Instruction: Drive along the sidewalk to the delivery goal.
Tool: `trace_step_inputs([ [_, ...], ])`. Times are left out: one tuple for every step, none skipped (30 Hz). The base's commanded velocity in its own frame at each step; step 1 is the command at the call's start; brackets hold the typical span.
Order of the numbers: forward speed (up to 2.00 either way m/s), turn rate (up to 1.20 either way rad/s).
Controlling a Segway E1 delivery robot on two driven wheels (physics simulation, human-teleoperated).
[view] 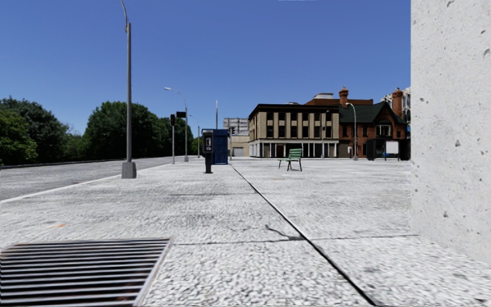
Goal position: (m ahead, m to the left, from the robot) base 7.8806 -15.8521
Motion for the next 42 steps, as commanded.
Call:
trace_step_inputs([
  [2.0,-0.51],
  [2.0,-0.51],
  [2.0,-0.51],
  [2.0,-0.51],
  [2.0,-0.51],
  [2.0,-0.51],
  [2.0,-0.51],
  [2.0,-0.49],
  [2.0,-0.43],
  [2.0,-0.43],
  [2.0,-0.42],
  [2.0,-0.42],
  [2.0,-0.42],
  [2.0,-0.42],
  [2.0,-0.42],
  [2.0,-0.42],
  [2.0,-0.42],
  [2.0,-0.42],
  [2.0,-0.42],
  [2.0,-0.42],
  [2.0,-0.42],
  [2.0,-0.42],
  [2.0,-0.47],
  [2.0,-0.47],
  [2.0,-0.5],
  [2.0,-0.51],
  [2.0,-0.51],
  [2.0,-0.51],
  [2.0,-0.51],
  [2.0,-0.51],
  [2.0,-0.51],
  [2.0,-0.51],
  [2.0,-0.51],
  [2.0,-0.51],
  [2.0,-0.52],
  [2.0,-0.52],
  [2.0,-0.52],
  [2.0,-0.52],
  [2.0,-0.52],
  [2.0,-0.52],
  [2.0,-0.52],
  [2.0,-0.52],
])
